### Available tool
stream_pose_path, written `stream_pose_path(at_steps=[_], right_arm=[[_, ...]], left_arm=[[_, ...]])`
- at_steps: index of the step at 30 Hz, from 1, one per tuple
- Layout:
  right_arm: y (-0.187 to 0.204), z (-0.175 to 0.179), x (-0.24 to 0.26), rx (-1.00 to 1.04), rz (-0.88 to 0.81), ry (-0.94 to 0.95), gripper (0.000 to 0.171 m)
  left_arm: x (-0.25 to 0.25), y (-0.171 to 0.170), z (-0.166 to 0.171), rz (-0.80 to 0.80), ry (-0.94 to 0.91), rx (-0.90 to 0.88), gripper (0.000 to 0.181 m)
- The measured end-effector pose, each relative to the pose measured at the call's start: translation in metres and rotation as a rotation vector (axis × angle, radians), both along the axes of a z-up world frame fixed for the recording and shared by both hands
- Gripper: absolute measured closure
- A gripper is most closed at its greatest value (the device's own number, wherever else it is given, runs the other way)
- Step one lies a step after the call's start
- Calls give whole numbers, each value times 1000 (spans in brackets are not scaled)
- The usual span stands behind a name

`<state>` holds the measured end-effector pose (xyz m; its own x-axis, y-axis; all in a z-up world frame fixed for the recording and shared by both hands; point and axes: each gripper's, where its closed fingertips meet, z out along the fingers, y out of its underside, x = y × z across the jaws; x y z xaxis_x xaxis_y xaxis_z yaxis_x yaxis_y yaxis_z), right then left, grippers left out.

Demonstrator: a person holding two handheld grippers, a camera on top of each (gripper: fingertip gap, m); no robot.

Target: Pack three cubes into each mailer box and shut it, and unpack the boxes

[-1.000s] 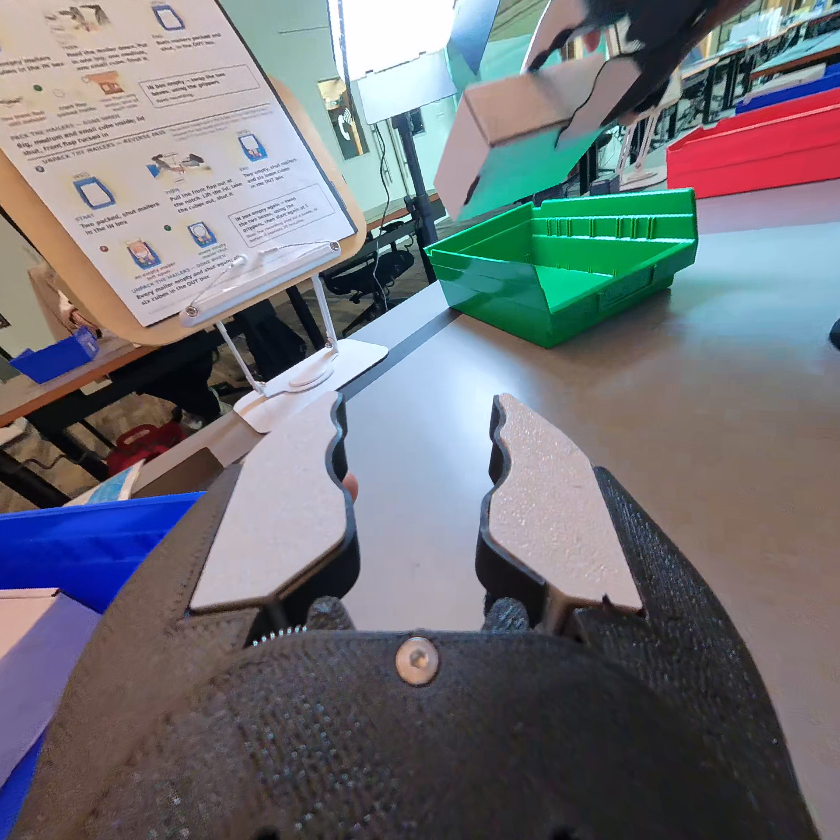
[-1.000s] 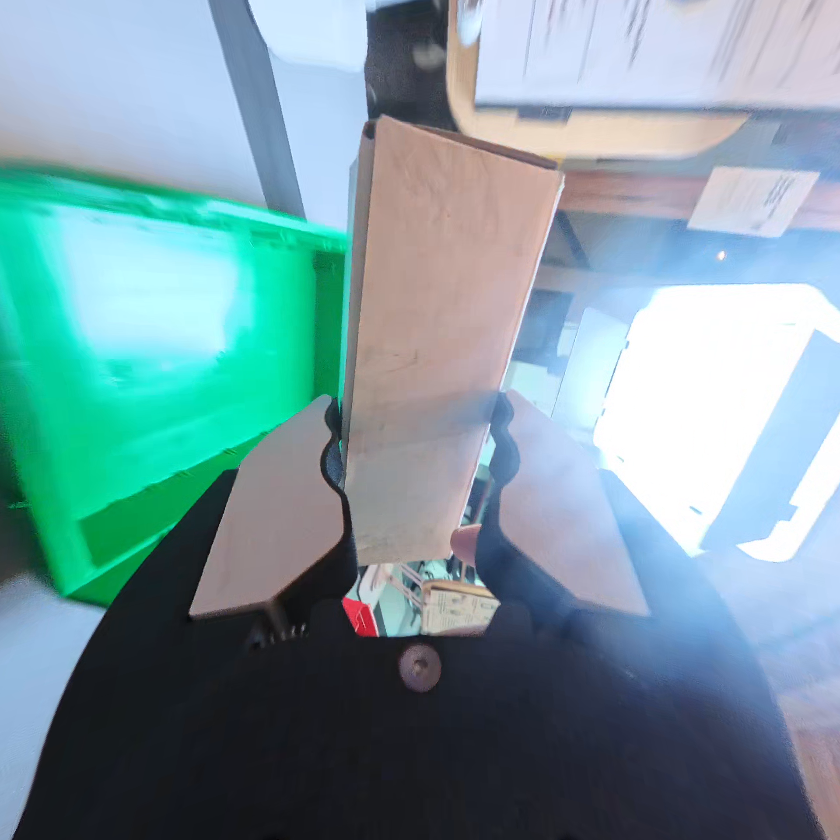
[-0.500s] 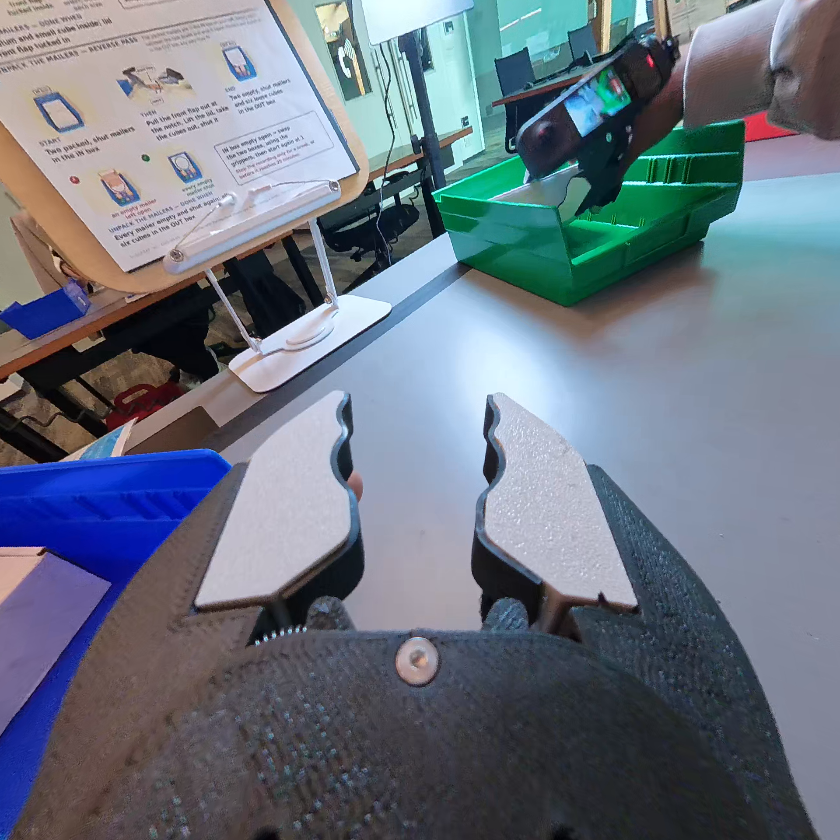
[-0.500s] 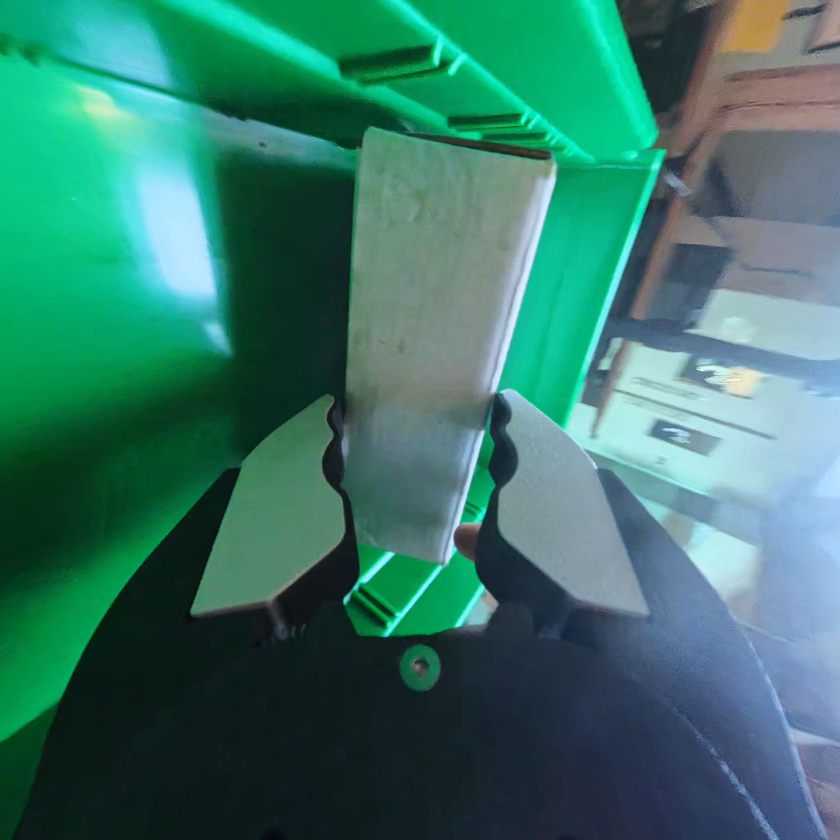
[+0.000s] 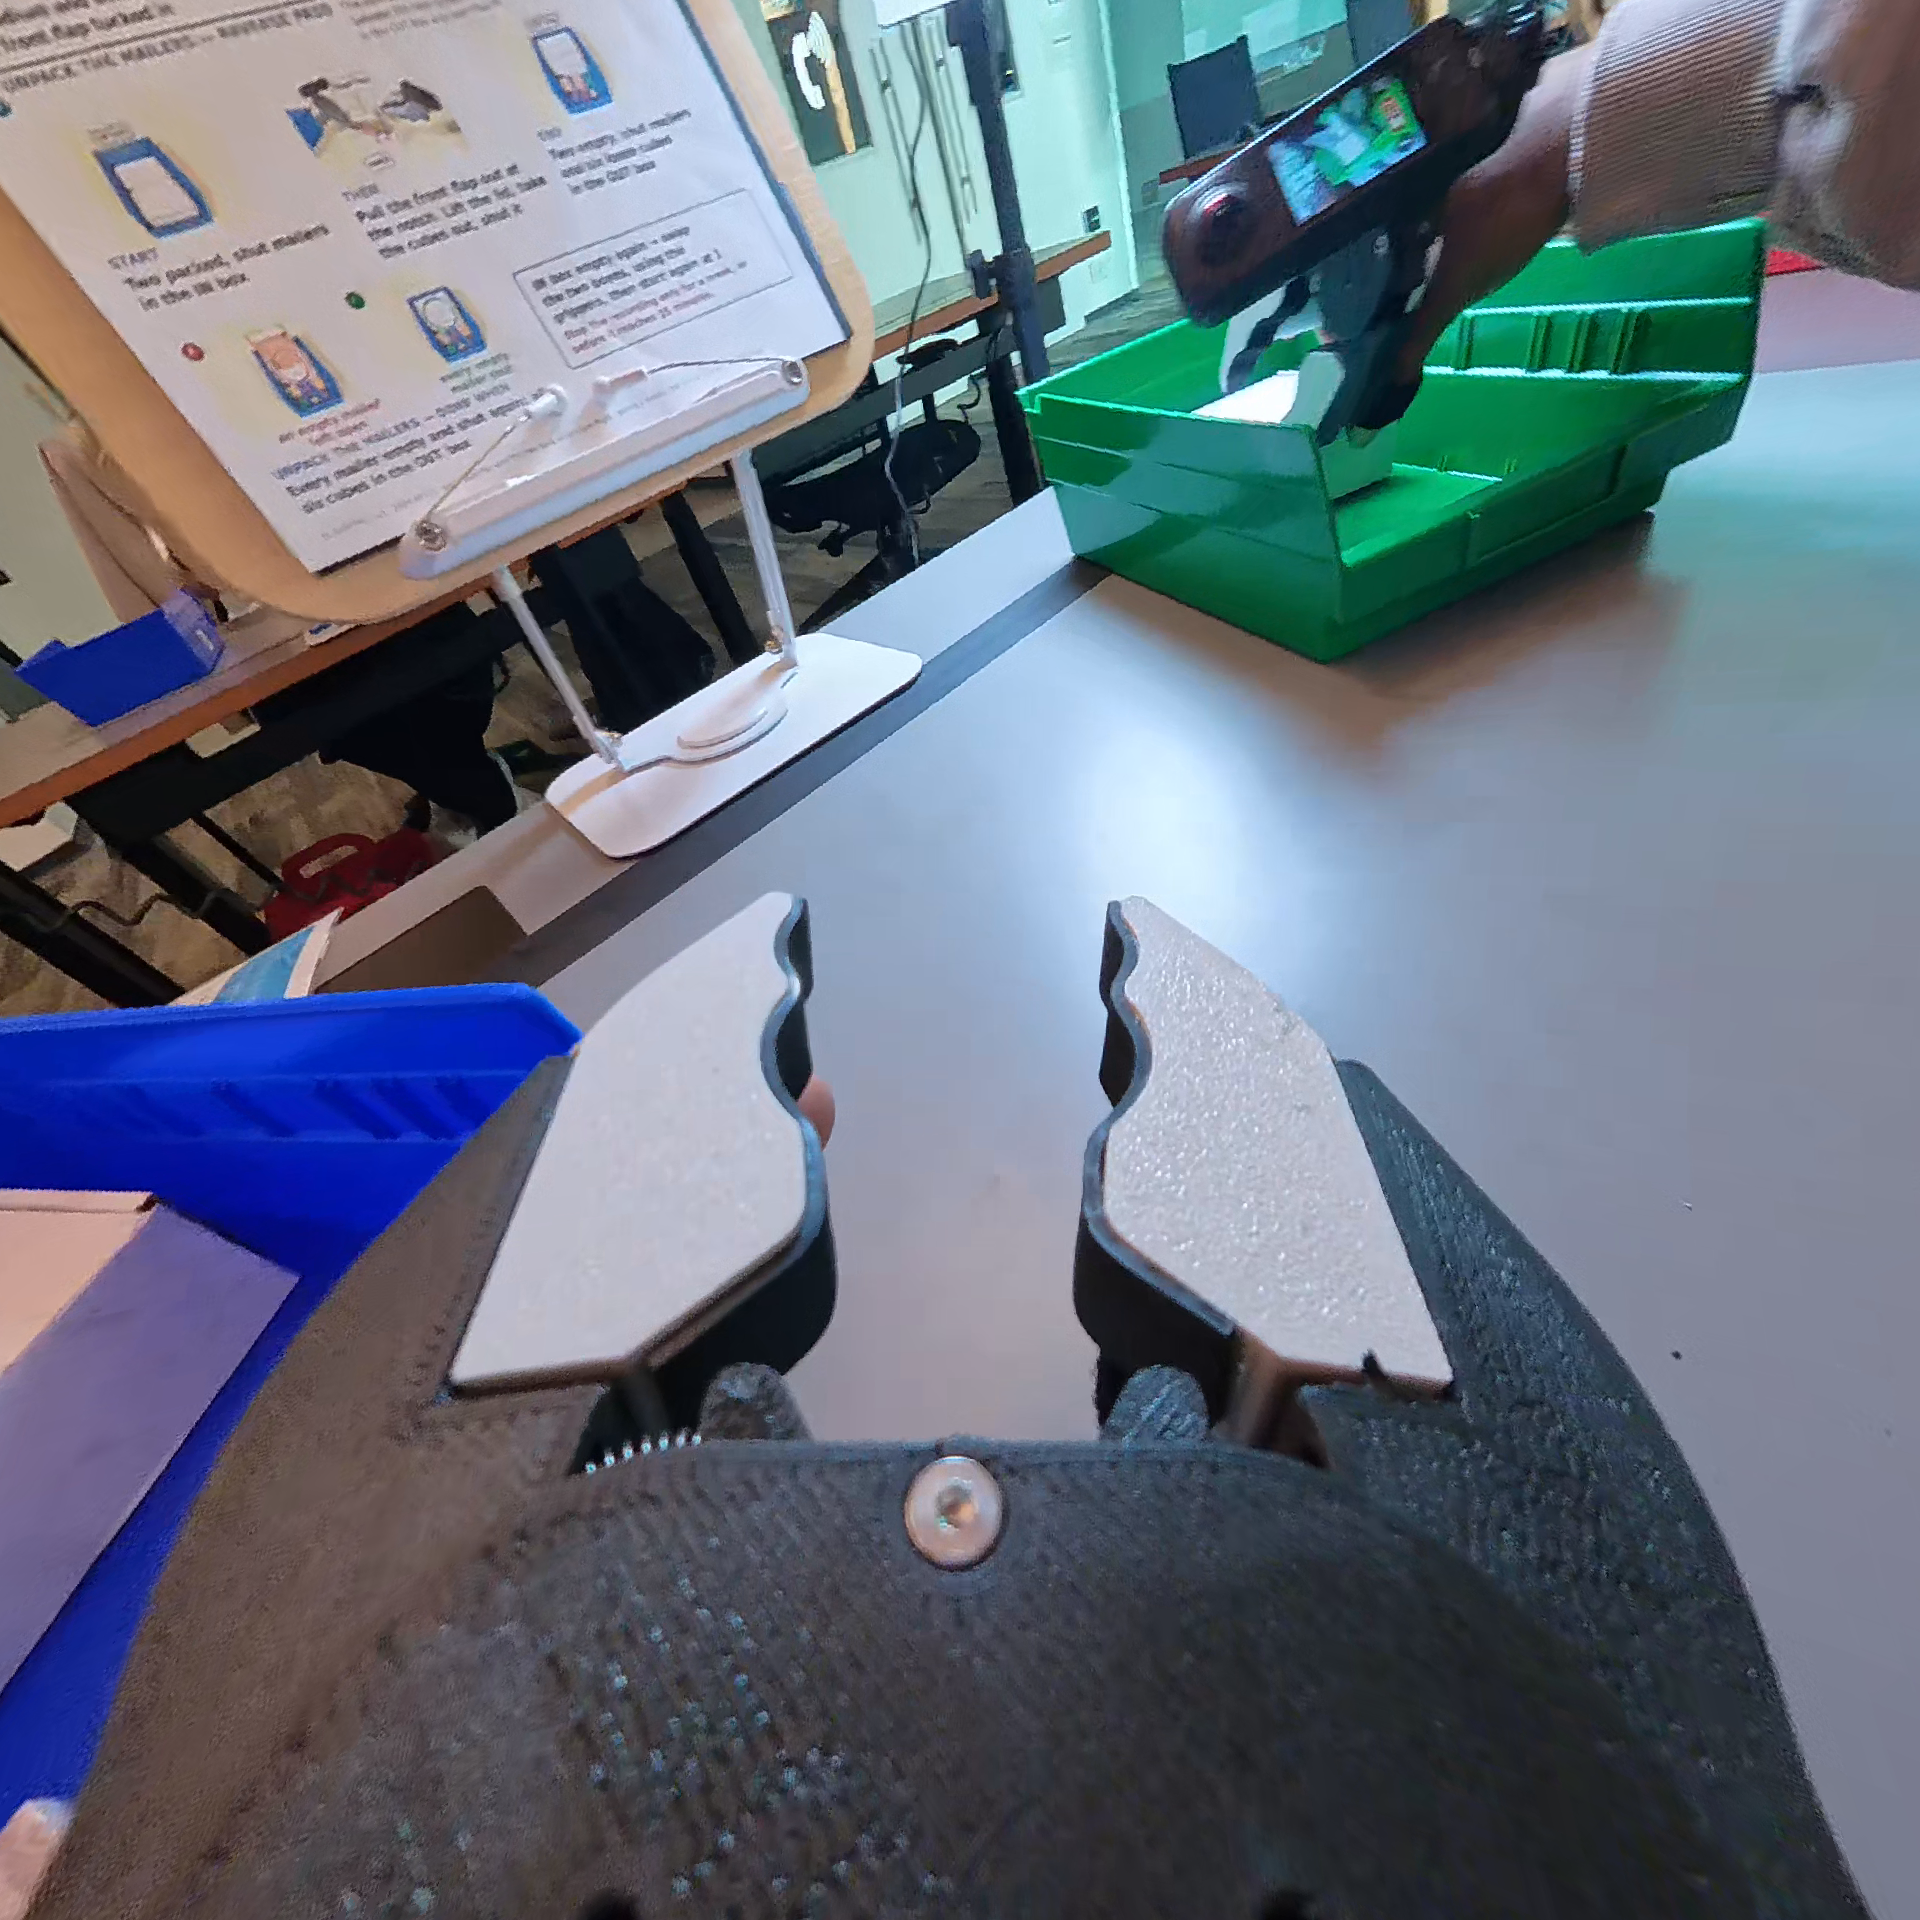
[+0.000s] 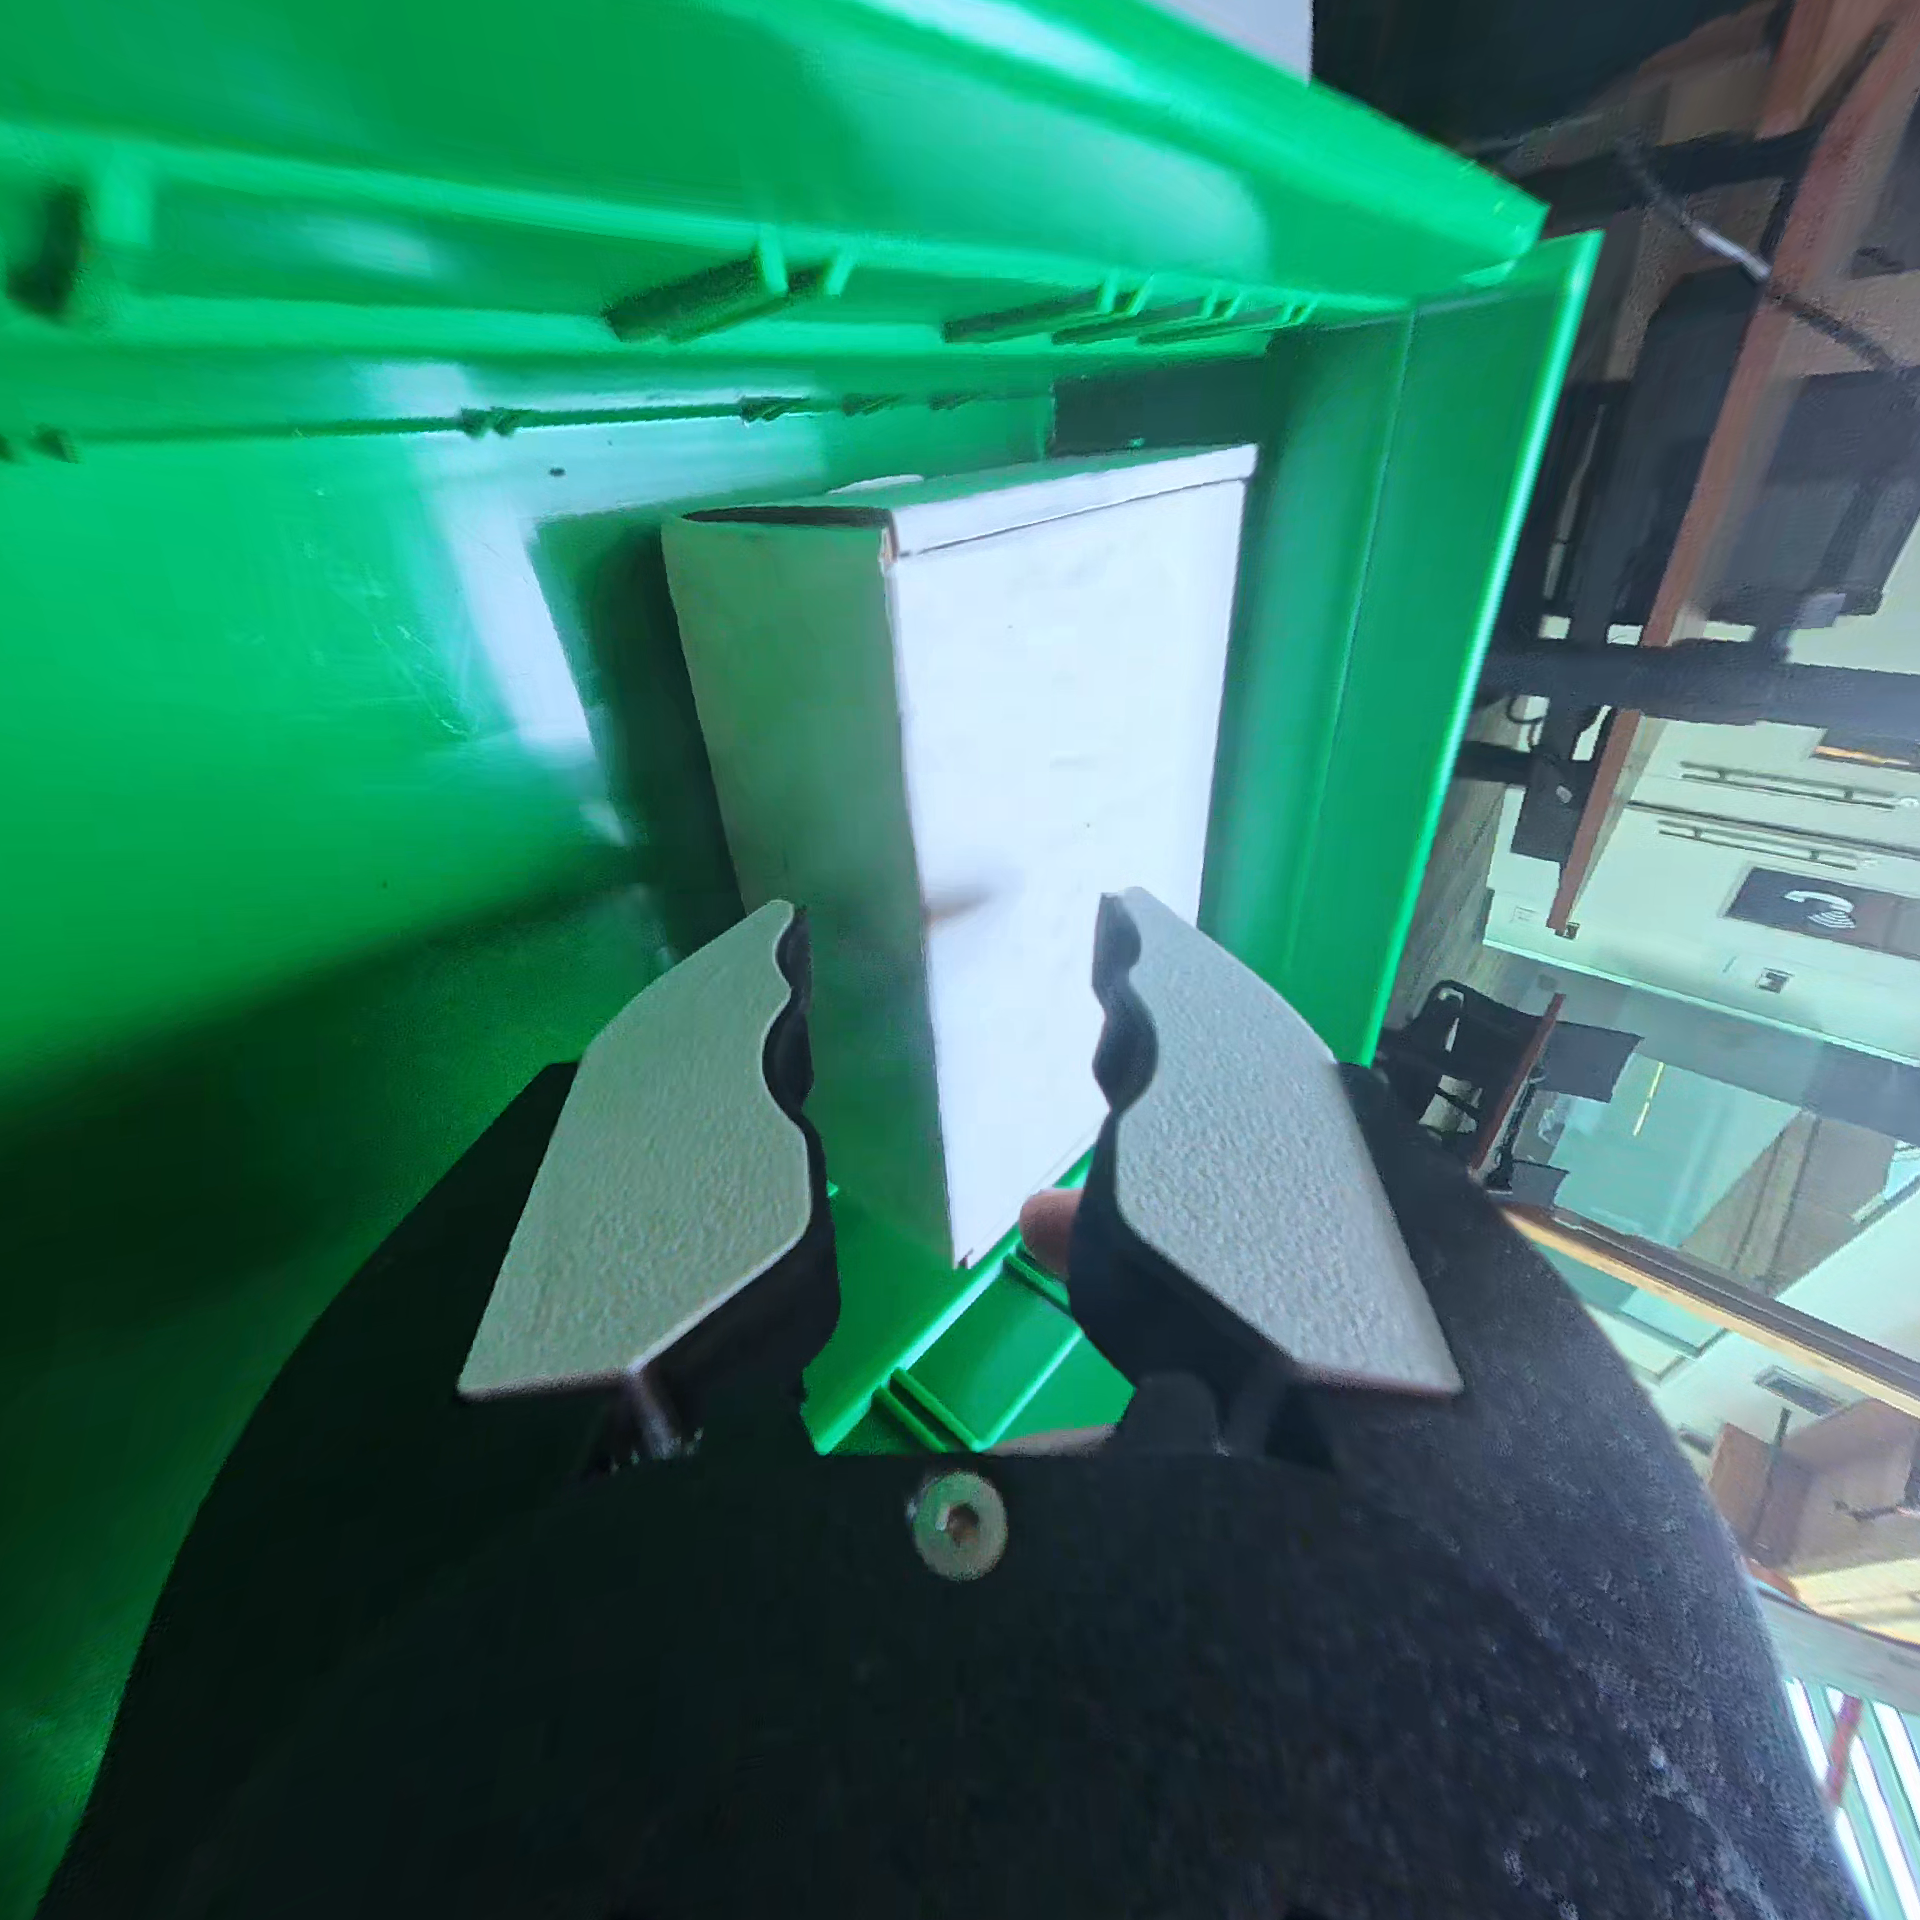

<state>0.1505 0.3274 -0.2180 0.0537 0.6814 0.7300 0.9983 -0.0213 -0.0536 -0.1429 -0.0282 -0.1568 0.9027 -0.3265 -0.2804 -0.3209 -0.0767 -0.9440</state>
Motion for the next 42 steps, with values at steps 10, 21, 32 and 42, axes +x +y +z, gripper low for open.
stream_pose_path(at_steps=[10, 21, 32, 42], right_arm=[[-152, 101, -69, -179, 222, 850, 118], [-319, 69, -85, -581, 468, 1068, 121], [-316, 24, -94, -711, 459, 1036, 125], [-320, 15, -90, -768, 461, 1041, 130]], left_arm=[[-119, 11, 59, 205, 45, -103, 119], [-288, 45, -16, 271, 317, -789, 83], [-343, 48, -77, 239, 399, -1279, 63], [-352, 46, -89, 218, 608, -1340, 62]])
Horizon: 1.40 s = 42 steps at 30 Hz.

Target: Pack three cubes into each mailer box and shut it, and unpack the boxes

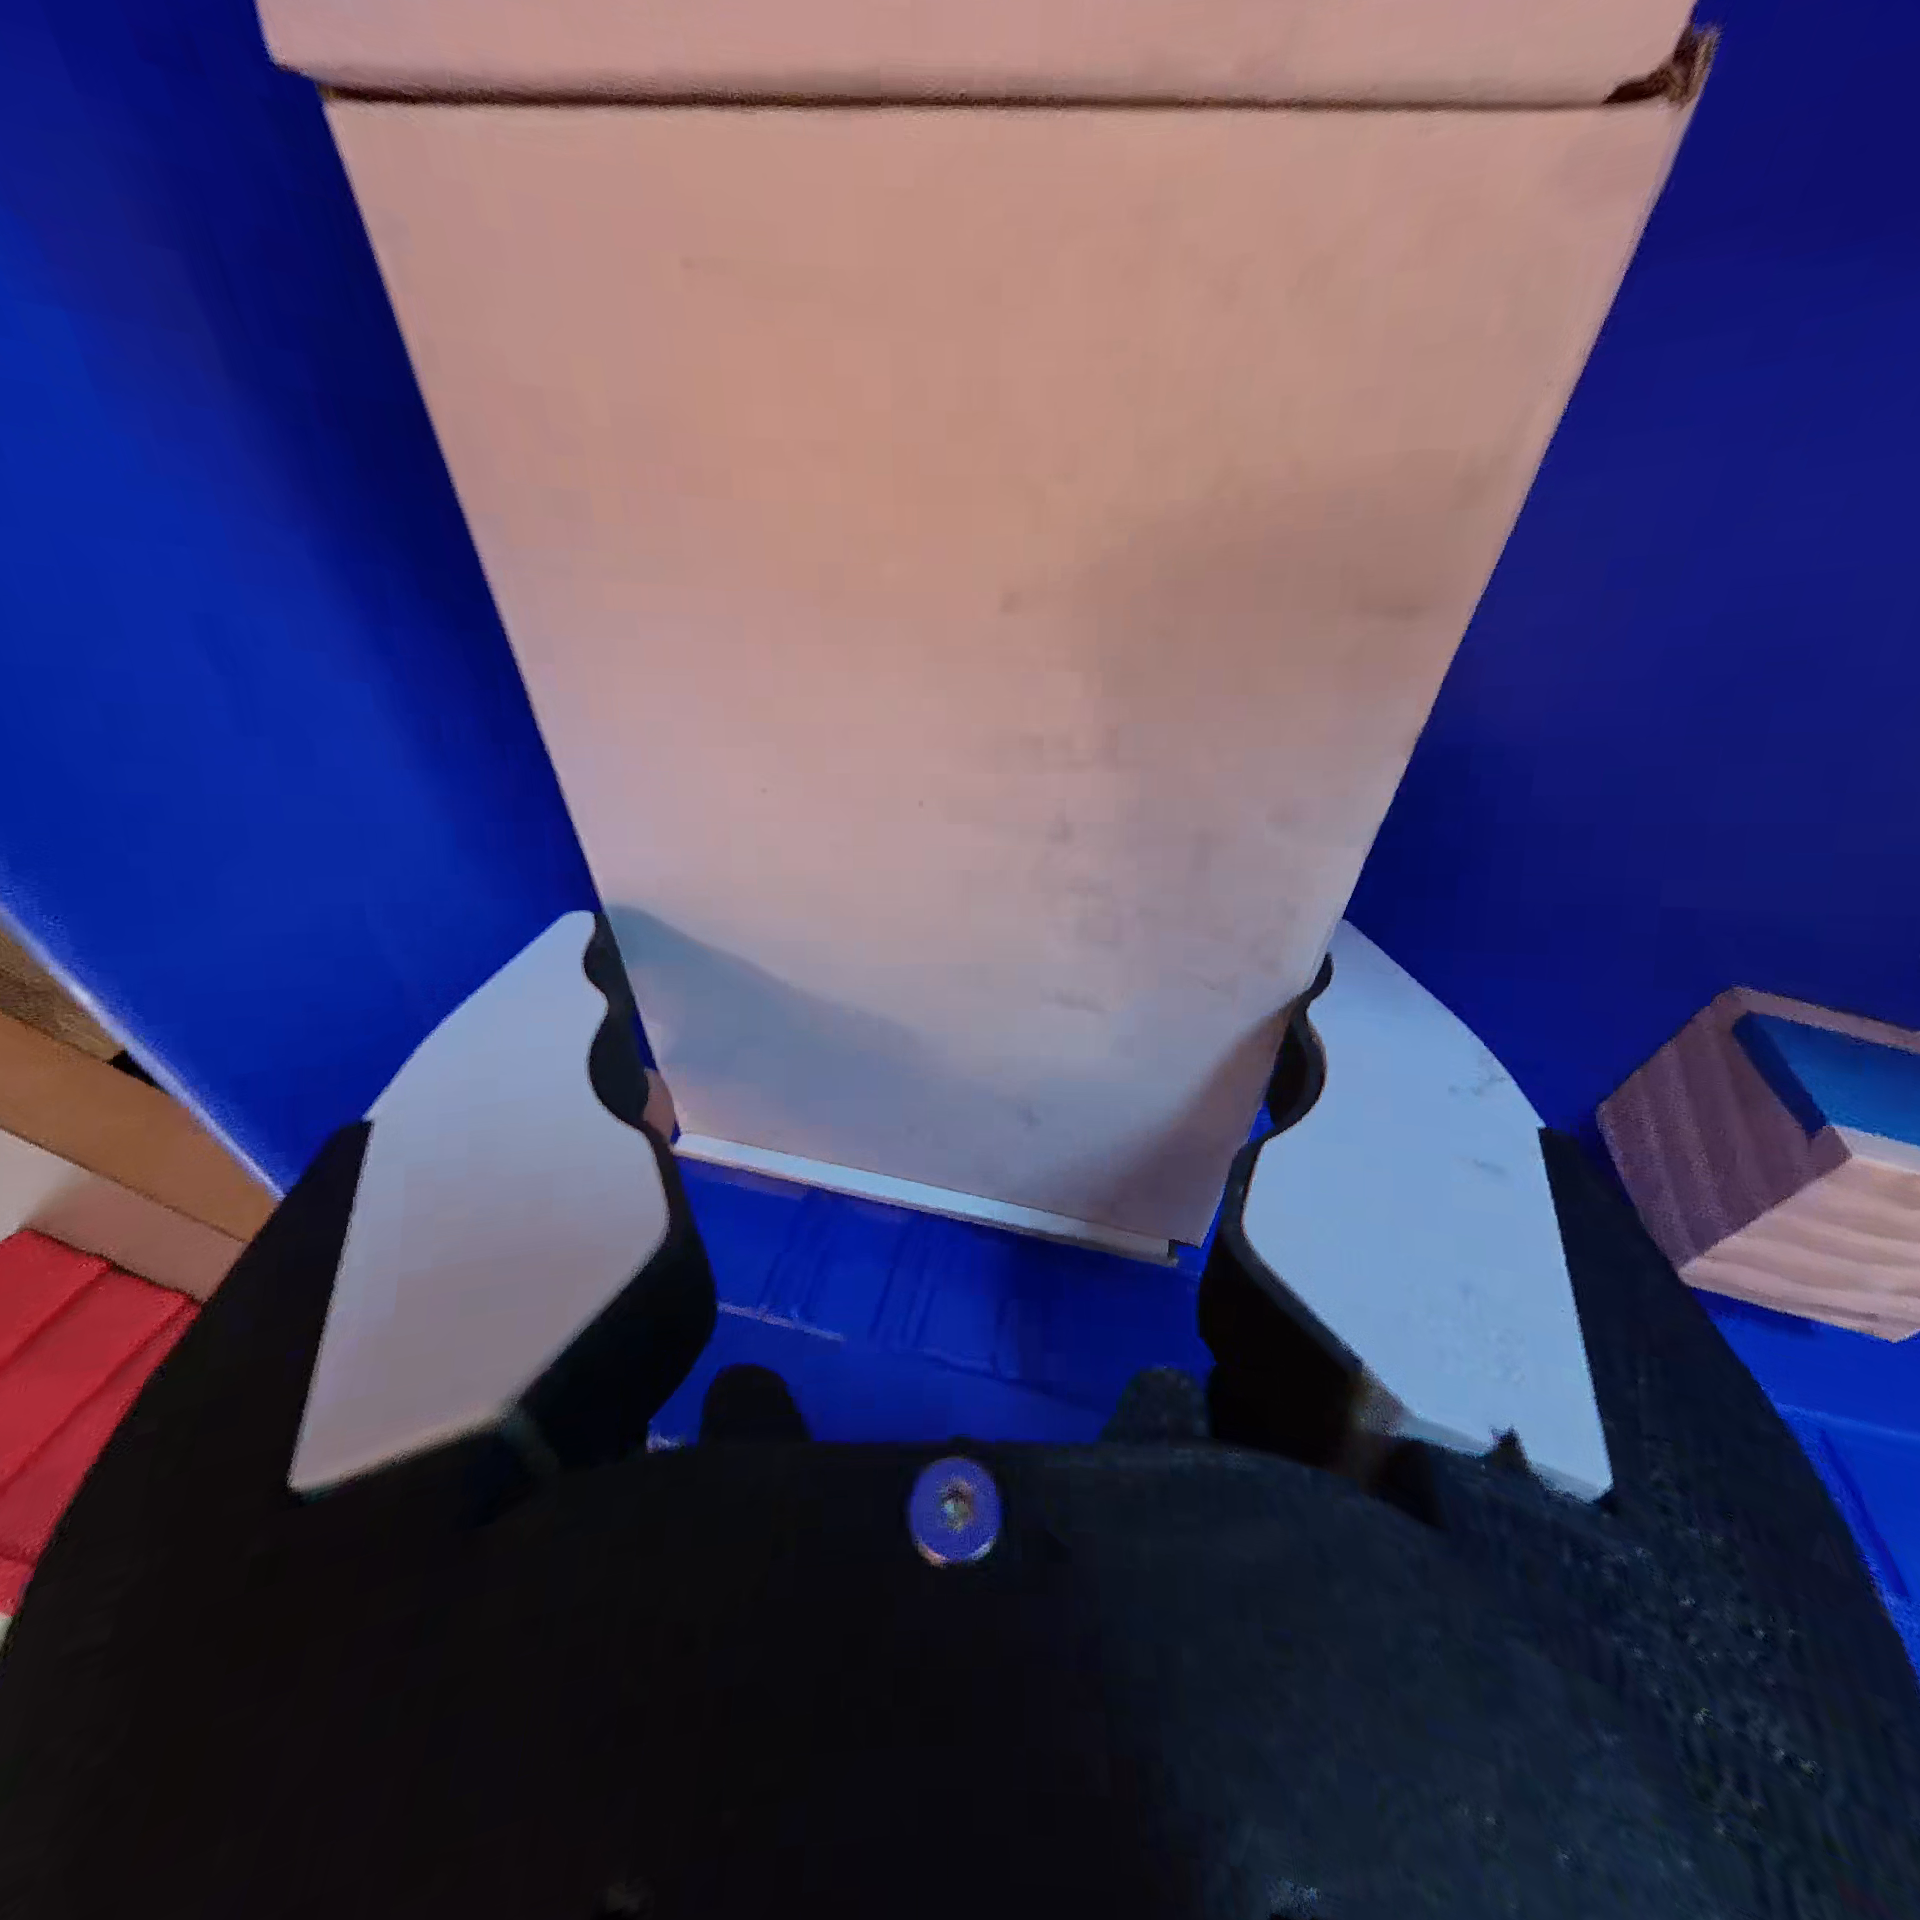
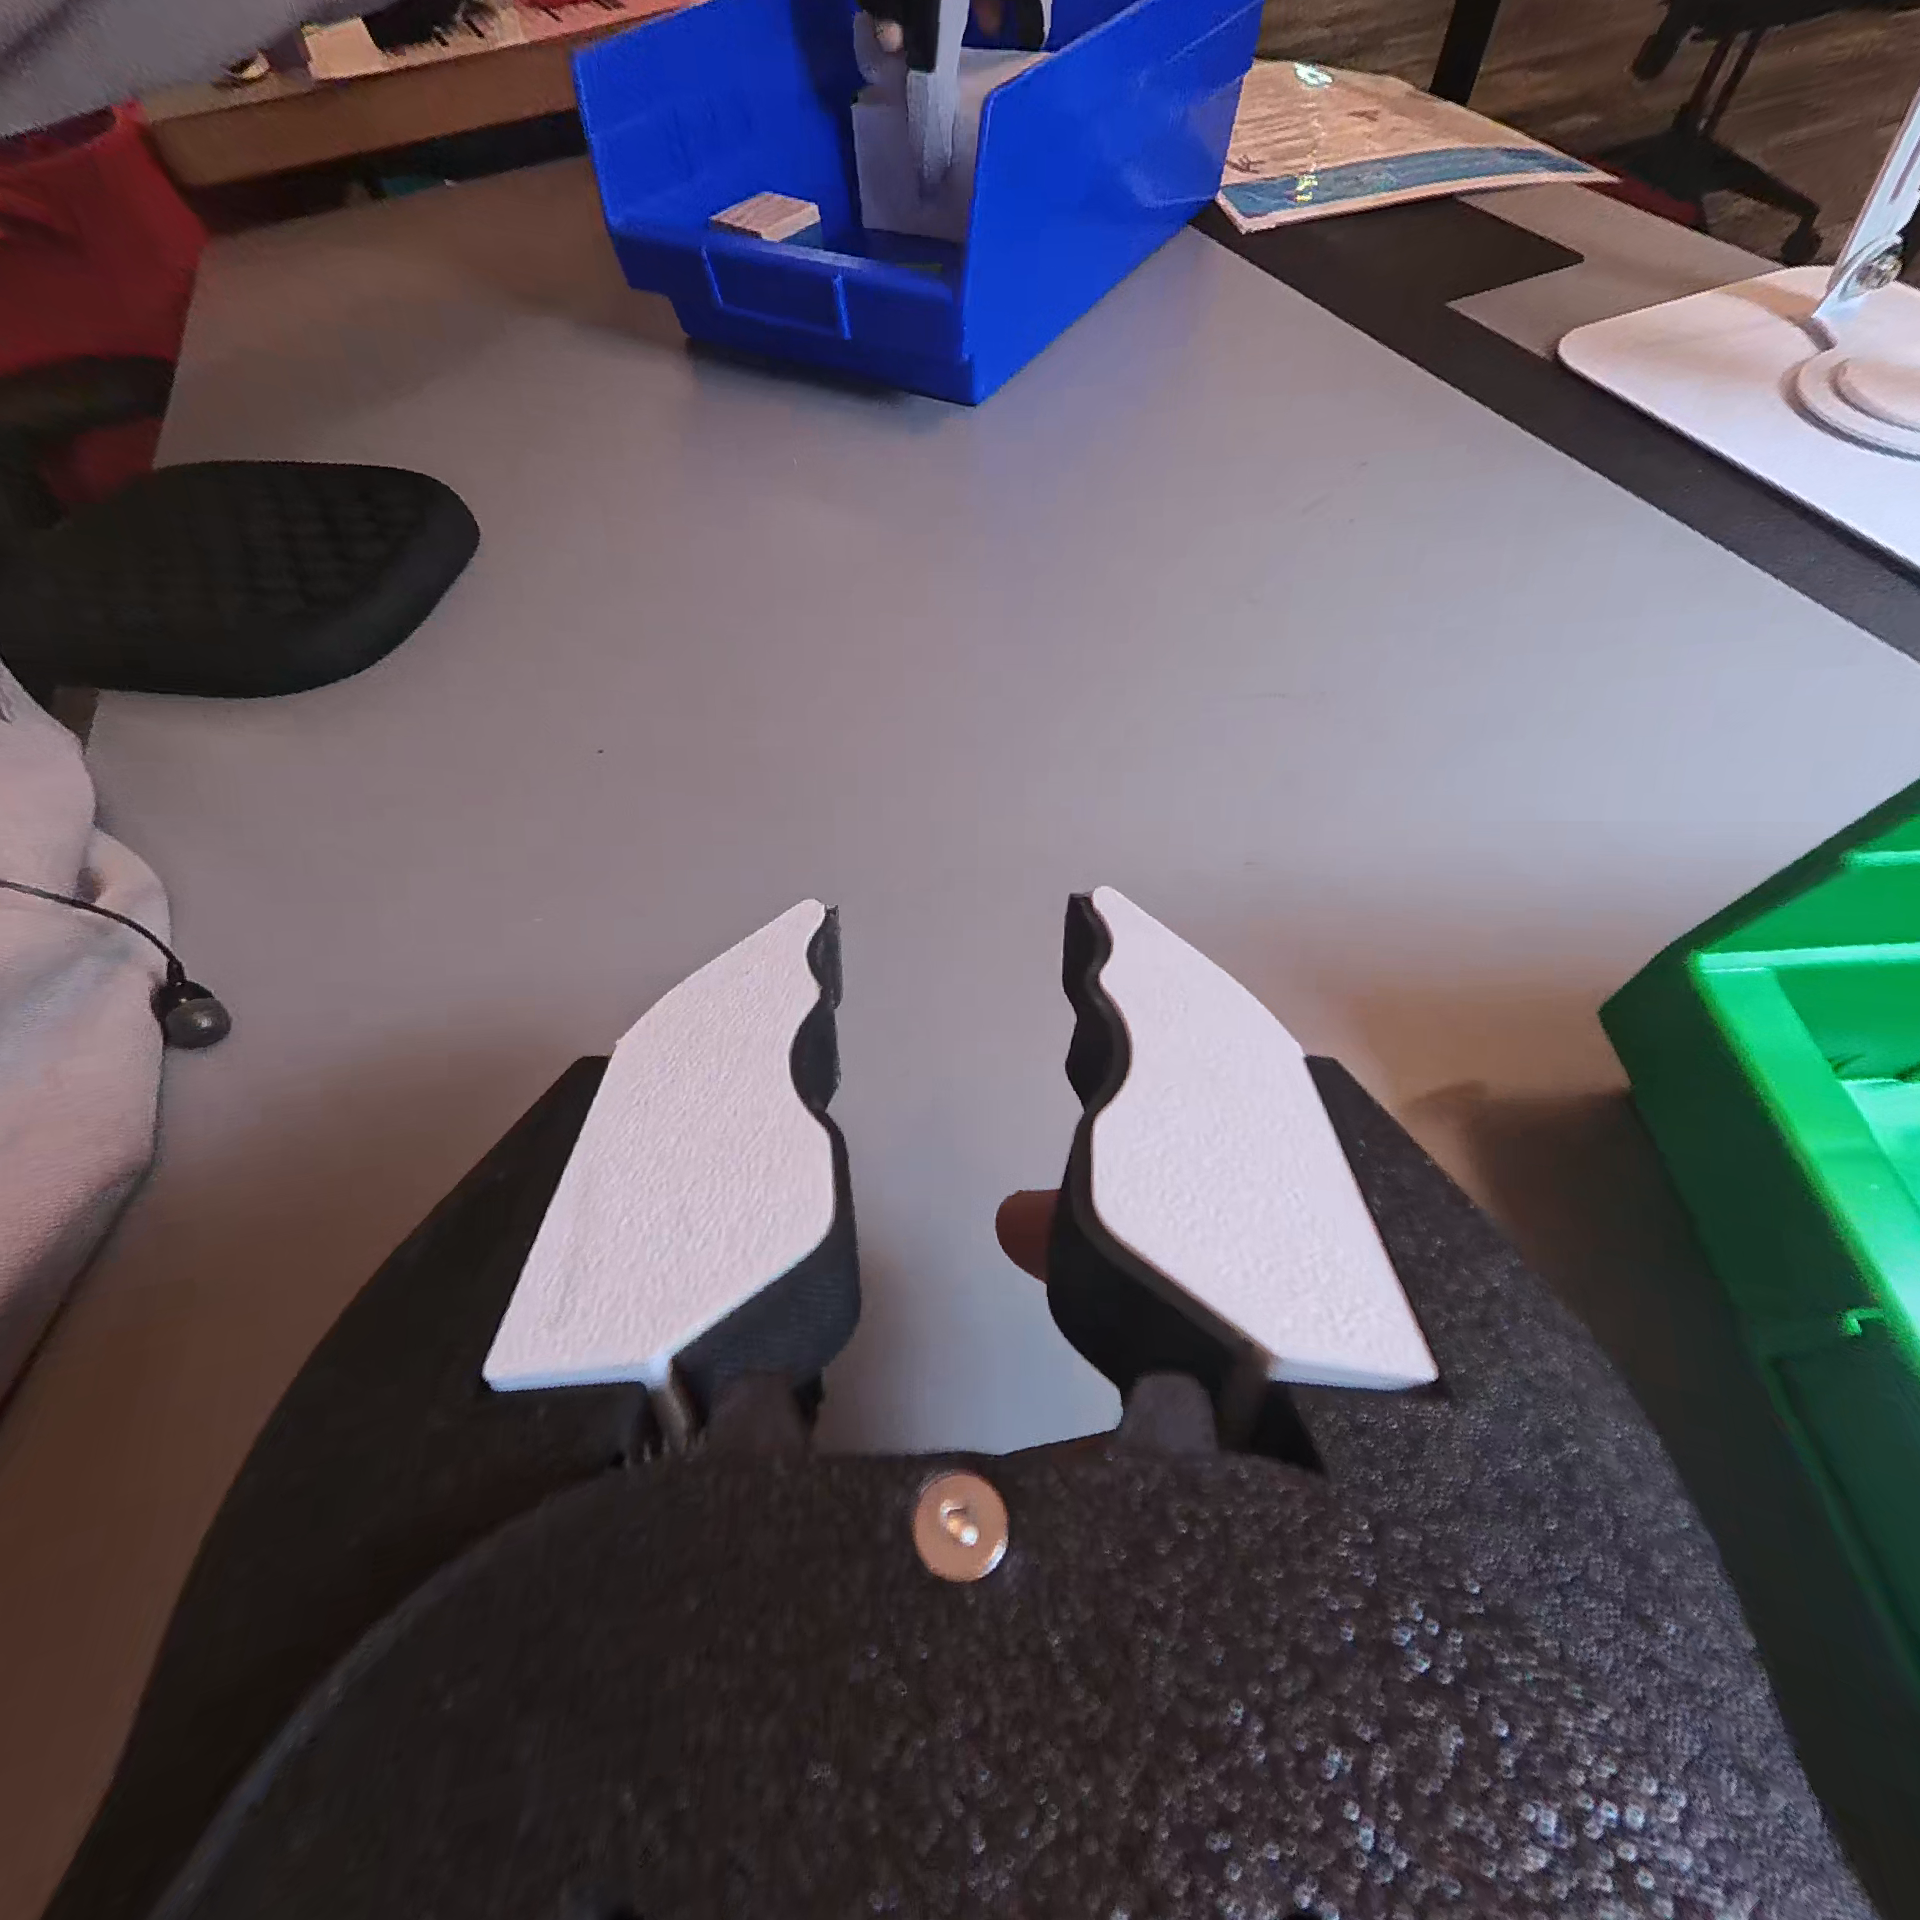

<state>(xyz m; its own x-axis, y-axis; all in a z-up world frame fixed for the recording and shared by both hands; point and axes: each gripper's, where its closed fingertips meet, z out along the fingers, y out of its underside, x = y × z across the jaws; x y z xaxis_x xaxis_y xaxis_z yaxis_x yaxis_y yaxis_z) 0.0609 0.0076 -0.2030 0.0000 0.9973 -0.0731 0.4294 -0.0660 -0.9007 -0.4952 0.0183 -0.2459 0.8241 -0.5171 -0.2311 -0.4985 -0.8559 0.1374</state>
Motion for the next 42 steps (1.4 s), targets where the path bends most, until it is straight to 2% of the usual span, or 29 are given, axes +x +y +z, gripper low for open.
stream_pose_path(at_steps=[11, 17, 22, 26, 29, 32, 35, 38, 42], right_arm=[[-14, 16, 9, 91, 32, 38, 132], [-17, 12, 9, 95, 44, 27, 132], [-15, 7, 9, 87, 43, 10, 132], [-13, 4, 9, 77, 38, 4, 133], [-12, 4, 9, 78, 37, 3, 134], [-14, 6, 9, 102, 35, 9, 134], [-13, 15, 8, 178, 16, 47, 134], [-11, 23, 4, 310, -16, 73, 129], [-18, 30, -7, 545, -21, 90, 116]], left_arm=[[54, -25, 4, -95, -65, -22, 62], [57, -14, 11, -87, -87, 0, 57], [60, -16, -12, -64, -150, -65, 47], [61, -17, -11, -50, -182, -38, 48], [61, -20, 4, -84, -161, 4, 48], [74, -20, 40, -110, -184, 91, 49], [110, -26, 84, -190, -235, 164, 49], [178, -41, 120, -333, -337, 204, 49], [296, -81, 126, -584, -541, 131, 49]])
